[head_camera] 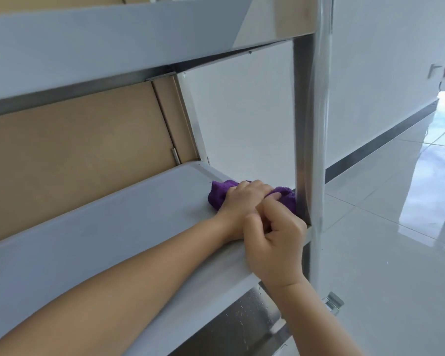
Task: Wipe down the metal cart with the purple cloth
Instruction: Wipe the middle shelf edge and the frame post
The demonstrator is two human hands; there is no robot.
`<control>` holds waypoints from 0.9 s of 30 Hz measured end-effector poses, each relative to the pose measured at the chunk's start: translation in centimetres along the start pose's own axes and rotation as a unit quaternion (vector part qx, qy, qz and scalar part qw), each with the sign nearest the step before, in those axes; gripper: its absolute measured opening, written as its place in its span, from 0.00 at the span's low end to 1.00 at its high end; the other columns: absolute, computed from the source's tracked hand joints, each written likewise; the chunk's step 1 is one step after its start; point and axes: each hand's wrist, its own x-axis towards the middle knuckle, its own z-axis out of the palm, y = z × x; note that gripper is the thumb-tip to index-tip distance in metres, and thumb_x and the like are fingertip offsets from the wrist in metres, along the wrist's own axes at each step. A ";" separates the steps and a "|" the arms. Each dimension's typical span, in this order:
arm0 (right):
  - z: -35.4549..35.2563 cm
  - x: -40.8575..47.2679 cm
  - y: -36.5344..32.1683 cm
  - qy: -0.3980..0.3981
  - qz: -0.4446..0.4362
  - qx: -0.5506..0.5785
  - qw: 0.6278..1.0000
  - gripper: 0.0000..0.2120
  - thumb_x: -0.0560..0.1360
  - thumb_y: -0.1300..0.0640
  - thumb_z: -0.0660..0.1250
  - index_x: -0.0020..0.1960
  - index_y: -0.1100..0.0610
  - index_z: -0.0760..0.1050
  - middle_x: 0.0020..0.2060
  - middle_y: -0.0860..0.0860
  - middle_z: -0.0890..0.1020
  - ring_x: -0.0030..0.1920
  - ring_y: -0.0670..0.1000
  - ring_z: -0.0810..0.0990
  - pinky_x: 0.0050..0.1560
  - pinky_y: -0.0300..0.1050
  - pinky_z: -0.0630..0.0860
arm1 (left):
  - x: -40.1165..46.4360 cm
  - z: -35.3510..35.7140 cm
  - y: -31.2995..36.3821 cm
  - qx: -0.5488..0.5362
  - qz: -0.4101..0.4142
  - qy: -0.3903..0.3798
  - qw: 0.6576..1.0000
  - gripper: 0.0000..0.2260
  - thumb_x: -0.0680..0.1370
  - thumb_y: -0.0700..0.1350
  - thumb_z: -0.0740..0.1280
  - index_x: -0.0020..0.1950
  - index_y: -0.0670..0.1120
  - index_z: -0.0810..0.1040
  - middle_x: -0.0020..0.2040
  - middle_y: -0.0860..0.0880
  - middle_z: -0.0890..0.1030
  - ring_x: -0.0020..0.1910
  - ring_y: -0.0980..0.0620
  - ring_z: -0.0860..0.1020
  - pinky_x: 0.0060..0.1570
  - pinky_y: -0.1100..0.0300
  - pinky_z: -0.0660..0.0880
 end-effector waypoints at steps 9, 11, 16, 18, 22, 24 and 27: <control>-2.4 0.4 -2.5 0.015 -0.047 0.032 0.998 0.14 0.69 0.63 0.58 0.31 0.51 0.57 0.26 0.40 0.57 0.28 0.41 0.57 0.31 0.31 0.55 | -0.5 -3.9 3.0 -0.657 -0.181 0.073 0.728 0.19 0.74 0.60 0.66 0.52 0.45 0.81 0.50 0.45 0.83 0.50 0.45 0.80 0.56 0.49 0.74; -3.5 1.6 -3.4 0.040 -0.039 0.047 0.997 0.13 0.70 0.63 0.58 0.30 0.53 0.60 0.25 0.43 0.61 0.28 0.42 0.60 0.30 0.34 0.58 | -0.6 -5.0 5.4 -0.729 -0.127 0.068 0.669 0.22 0.75 0.61 0.63 0.58 0.45 0.79 0.57 0.45 0.81 0.56 0.44 0.78 0.60 0.46 0.71; -5.4 4.5 -4.4 0.068 0.048 0.020 0.996 0.05 0.69 0.59 0.59 0.43 0.53 0.72 0.42 0.43 0.75 0.45 0.44 0.74 0.45 0.29 0.68 | -2.5 -5.9 11.0 -0.653 0.003 0.133 0.745 0.10 0.79 0.56 0.58 0.49 0.53 0.77 0.37 0.56 0.79 0.39 0.54 0.76 0.42 0.58 0.72; -5.5 4.8 -4.3 0.036 0.102 0.036 0.993 0.12 0.68 0.62 0.57 0.47 0.47 0.69 0.47 0.41 0.75 0.52 0.43 0.74 0.50 0.25 0.66 | -2.7 -5.4 11.4 -0.542 0.056 0.177 0.820 0.12 0.80 0.50 0.59 0.64 0.56 0.70 0.49 0.57 0.79 0.46 0.57 0.77 0.46 0.62 0.74; -5.8 4.9 -4.4 -0.011 0.186 0.145 0.972 0.10 0.69 0.60 0.58 0.47 0.51 0.72 0.46 0.49 0.80 0.47 0.49 0.80 0.43 0.33 0.74 | -1.6 -6.3 11.1 -0.448 0.098 0.253 0.852 0.20 0.78 0.45 0.64 0.69 0.49 0.66 0.59 0.52 0.77 0.55 0.58 0.77 0.52 0.69 0.74; -6.1 5.3 -4.4 0.022 0.205 0.165 0.965 0.10 0.68 0.59 0.58 0.48 0.52 0.73 0.46 0.47 0.80 0.47 0.43 0.80 0.42 0.33 0.74 | -0.8 -6.8 11.2 -0.439 0.084 0.293 0.845 0.20 0.76 0.45 0.68 0.67 0.47 0.69 0.57 0.52 0.78 0.53 0.58 0.78 0.50 0.70 0.75; -7.0 6.0 -3.9 0.094 0.223 0.167 0.956 0.10 0.67 0.58 0.59 0.47 0.48 0.72 0.43 0.44 0.79 0.46 0.42 0.79 0.44 0.35 0.74 | 0.0 -6.9 12.0 -0.442 0.053 0.331 0.832 0.21 0.73 0.46 0.72 0.63 0.47 0.71 0.55 0.51 0.79 0.51 0.57 0.79 0.50 0.67 0.76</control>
